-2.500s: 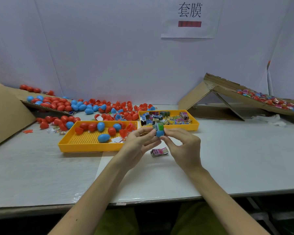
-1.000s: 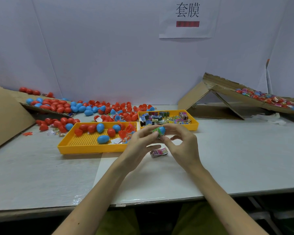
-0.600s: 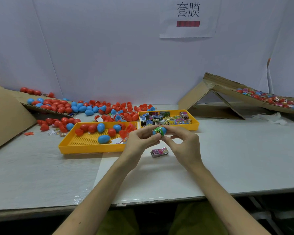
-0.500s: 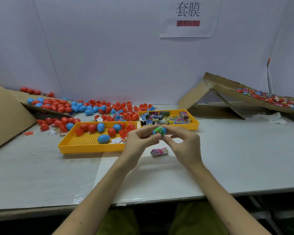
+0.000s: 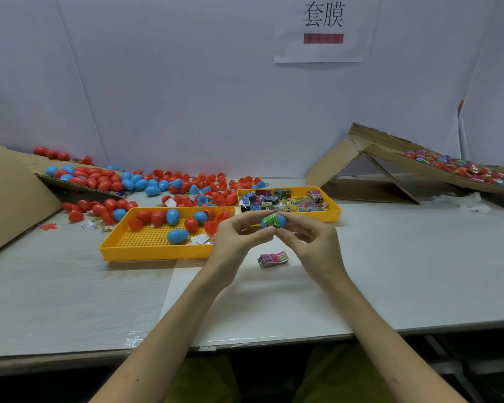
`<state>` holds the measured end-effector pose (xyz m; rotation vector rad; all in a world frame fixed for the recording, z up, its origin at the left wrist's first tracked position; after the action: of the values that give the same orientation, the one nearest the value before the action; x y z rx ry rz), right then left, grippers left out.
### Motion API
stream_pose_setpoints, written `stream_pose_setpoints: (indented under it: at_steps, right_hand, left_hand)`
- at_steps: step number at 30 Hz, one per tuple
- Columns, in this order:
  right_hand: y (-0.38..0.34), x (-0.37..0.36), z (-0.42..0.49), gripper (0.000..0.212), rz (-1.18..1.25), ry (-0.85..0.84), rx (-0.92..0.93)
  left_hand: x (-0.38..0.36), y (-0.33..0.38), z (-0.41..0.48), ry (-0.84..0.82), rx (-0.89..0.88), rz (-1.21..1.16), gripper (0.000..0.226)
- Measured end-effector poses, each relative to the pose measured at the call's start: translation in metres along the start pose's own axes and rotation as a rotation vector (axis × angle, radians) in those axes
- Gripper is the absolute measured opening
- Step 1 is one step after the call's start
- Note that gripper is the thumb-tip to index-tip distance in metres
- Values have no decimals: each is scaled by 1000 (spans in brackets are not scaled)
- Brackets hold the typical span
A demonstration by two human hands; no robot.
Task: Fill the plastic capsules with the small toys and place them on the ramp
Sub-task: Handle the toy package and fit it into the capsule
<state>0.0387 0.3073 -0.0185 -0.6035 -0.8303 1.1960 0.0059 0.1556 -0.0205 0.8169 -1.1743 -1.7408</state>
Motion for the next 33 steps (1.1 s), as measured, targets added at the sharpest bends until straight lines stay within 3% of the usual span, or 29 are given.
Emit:
stream_pose_setpoints:
  at_steps: [10, 16, 22, 33]
  right_hand:
    - [0, 2, -2, 37, 146, -7, -16]
    - [0, 1, 0, 29, 175, -24, -43]
    - [1, 0, 2, 33, 176, -68, -62]
    - [2, 1, 2, 29, 301, -89, -120]
  left_hand:
    - [3, -1, 0, 34, 2, 32, 29]
    - [2, 0, 0, 24, 13, 23, 29]
    - [-4, 1, -3, -71, 71, -132, 29]
    - [-1, -2, -3, -72, 157, -320, 27]
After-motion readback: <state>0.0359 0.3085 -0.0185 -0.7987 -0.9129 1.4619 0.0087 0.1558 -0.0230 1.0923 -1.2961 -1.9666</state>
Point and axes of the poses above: each hand's wrist, its own z-axis towards the middle knuckle, its own x-axis out of the back of the hand, y = z × x, the point moved 5 cm from there along z, towards the middle knuckle, and after that the axes turned 7 degrees about -y, right-handed, at the moved point
